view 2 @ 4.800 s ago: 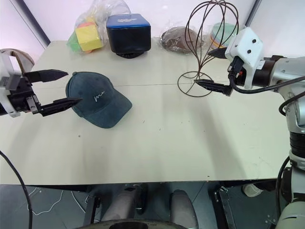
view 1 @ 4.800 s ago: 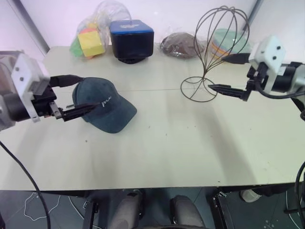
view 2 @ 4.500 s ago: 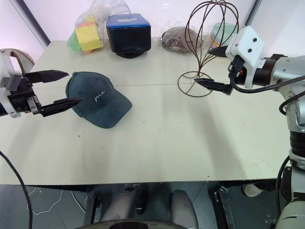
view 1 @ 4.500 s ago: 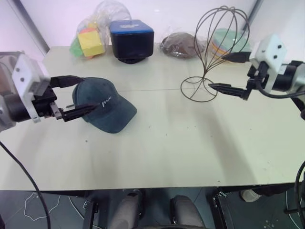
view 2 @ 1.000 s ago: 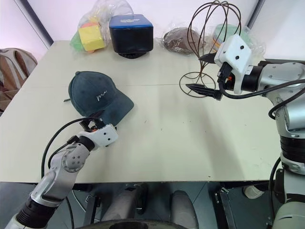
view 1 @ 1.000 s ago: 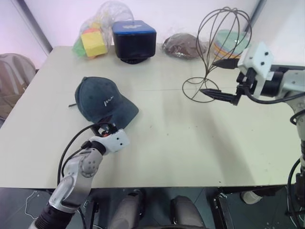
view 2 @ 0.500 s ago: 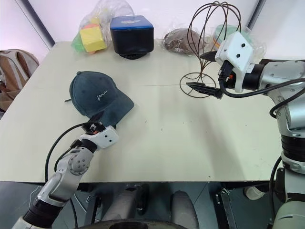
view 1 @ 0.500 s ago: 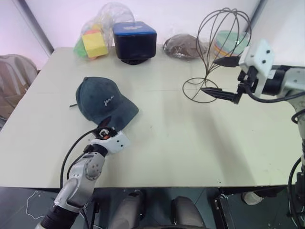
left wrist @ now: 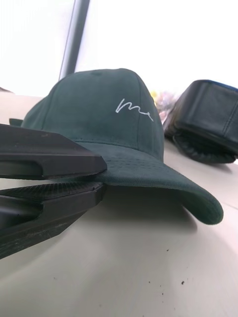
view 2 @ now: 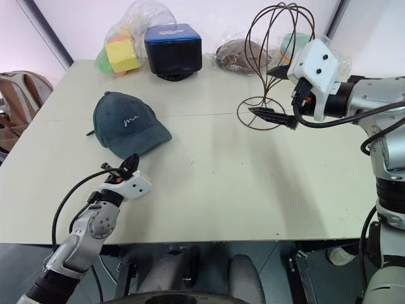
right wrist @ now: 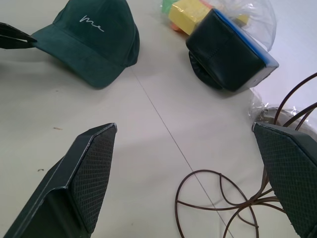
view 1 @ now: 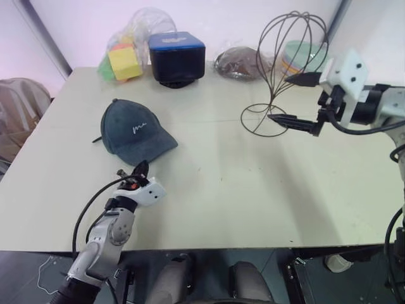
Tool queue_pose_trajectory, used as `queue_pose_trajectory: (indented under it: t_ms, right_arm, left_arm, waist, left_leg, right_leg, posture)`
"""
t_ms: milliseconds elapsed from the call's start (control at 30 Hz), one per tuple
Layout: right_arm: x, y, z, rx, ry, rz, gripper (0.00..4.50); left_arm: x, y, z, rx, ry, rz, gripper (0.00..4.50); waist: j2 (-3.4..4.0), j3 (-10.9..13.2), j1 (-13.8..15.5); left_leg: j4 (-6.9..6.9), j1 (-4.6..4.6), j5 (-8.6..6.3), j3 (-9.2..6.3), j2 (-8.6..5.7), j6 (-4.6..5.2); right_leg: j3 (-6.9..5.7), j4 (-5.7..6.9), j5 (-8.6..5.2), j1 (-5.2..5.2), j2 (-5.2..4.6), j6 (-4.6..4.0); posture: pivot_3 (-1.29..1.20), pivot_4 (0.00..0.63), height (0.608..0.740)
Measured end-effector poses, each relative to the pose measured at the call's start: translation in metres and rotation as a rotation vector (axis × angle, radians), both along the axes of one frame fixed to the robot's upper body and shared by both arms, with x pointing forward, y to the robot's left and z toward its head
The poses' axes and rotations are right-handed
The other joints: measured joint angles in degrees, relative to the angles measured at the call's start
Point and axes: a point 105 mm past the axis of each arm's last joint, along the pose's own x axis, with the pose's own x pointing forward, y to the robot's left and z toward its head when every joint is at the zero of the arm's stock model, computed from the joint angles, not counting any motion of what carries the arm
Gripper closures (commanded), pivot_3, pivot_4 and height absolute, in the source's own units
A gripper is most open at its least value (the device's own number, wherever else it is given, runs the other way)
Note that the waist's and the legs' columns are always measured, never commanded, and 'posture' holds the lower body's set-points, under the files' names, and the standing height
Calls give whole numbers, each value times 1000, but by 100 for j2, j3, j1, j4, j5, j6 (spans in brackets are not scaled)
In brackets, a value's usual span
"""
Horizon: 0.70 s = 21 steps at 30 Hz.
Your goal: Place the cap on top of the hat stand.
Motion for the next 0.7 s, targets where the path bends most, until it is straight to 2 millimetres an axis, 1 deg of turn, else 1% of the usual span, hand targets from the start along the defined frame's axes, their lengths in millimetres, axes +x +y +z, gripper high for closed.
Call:
queue_pose_trajectory:
  t_ms: [133,200,333,433,600,700]
  right_arm:
    - [0,0,0,0,0,0,0]
    - [0,0,0,0,0,0,0]
    - [0,0,0,0,0,0,0]
    - [0,0,1,0,-2,2,0]
    - [0,0,1,0,0,5,0]
    - [2,-3,1,-1,5,-3,0]
  left_arm:
    - [-2,5,2,16,-41,5,4477]
    - [-2,9,7,30,-74,7,4477]
    - [-2,28,14,61,-123,56,4477]
    - [-2,31,24,69,-183,51,4477]
    - [-2,30,39,69,-265,24,4477]
    - [-2,34,56,78,-329,21,4477]
  waist:
    - [-5,3,-48]
    - [-7,5,-70]
    - [-23,14,-57]
    - [-36,22,-26]
    - [-60,37,45]
    - [-64,39,69]
  left_leg:
    - [-4,-1,0,-1,0,0]
    - [-7,-2,0,0,0,0]
    - [-8,-16,0,-1,-1,0]
    - [-2,-22,0,-1,-7,0]
    - [0,-22,0,-1,-5,0]
    - [1,-22,0,-1,-6,-1]
  right_leg:
    - [0,0,0,-3,0,0]
    - [0,0,0,-6,0,0]
    - [-1,-1,0,-19,-1,0]
    - [-3,-5,1,-18,-6,1]
    - [-3,-4,1,-19,-6,1]
    - [-3,-5,1,-19,-6,1]
  posture:
    - [0,150,740]
    - [0,150,740]
    - [0,150,740]
    - [0,150,740]
    - [0,150,740]
    - [0,150,740]
